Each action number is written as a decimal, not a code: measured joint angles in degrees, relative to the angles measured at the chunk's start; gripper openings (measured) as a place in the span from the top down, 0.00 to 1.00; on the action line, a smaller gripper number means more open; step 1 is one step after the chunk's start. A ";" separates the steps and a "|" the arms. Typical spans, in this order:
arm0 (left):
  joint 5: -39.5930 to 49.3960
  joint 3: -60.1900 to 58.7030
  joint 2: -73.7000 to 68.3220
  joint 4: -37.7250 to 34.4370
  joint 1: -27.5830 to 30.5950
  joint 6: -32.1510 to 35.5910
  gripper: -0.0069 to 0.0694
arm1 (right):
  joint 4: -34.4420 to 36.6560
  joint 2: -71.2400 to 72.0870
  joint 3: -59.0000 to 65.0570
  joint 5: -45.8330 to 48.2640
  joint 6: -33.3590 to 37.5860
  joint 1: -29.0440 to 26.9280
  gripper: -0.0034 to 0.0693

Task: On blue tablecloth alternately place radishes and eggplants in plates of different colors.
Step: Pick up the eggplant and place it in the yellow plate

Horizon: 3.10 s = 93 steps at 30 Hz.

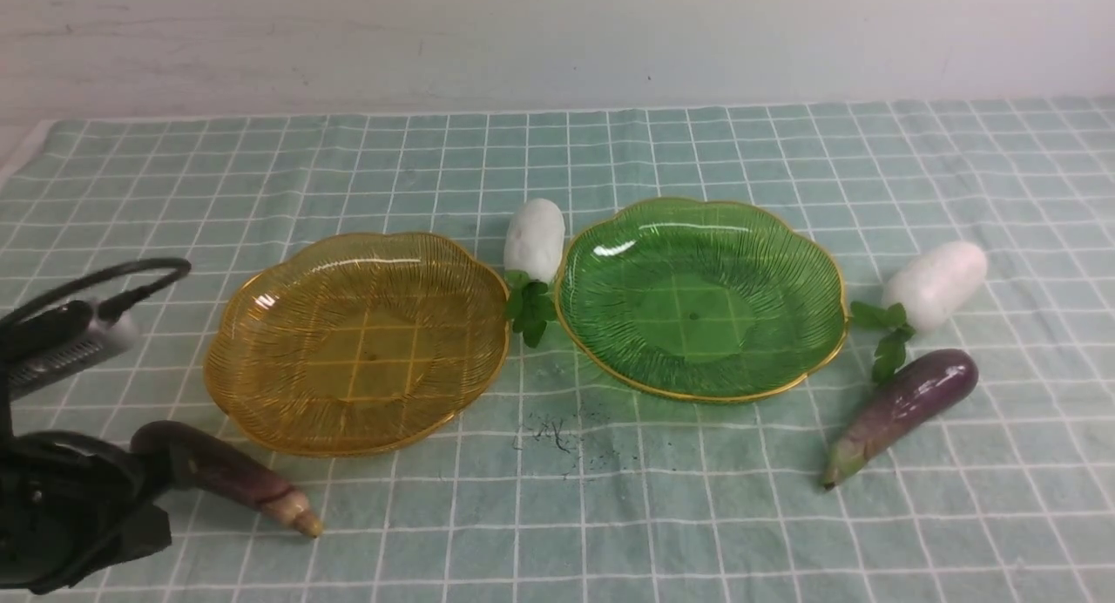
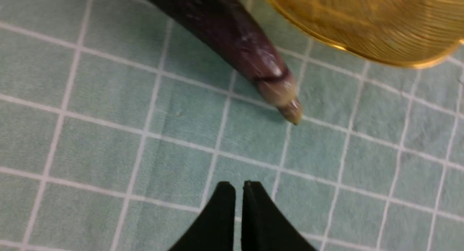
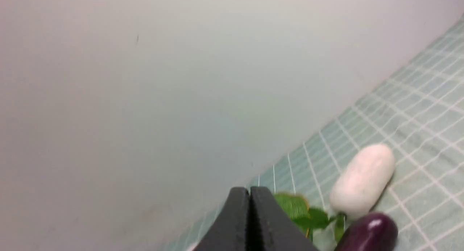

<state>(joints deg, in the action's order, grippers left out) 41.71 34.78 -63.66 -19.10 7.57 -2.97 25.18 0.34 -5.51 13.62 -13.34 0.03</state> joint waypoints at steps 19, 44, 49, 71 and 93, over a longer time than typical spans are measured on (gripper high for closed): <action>-16.58 3.59 -21.78 -30.30 11.54 5.04 0.50 | -3.41 -23.38 -27.65 34.98 25.38 0.86 0.97; -21.10 4.27 -28.99 -54.29 11.54 26.83 0.23 | -2.56 -23.38 -27.70 33.56 25.55 0.86 0.97; -20.48 4.27 -31.13 -55.44 11.54 27.63 0.23 | -2.05 -23.38 -27.70 33.56 25.55 0.86 0.97; -12.71 4.89 -20.66 -35.06 18.17 29.07 0.42 | -3.27 -27.13 -30.51 37.20 21.91 0.86 0.97; 0.47 38.15 -24.87 -18.32 -8.76 40.75 0.42 | -4.22 -79.34 -56.44 50.00 16.92 -7.66 0.97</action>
<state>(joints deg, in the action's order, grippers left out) 42.18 72.93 -88.53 -37.43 -1.19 37.79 20.95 -79.00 -61.96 63.62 3.58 -7.63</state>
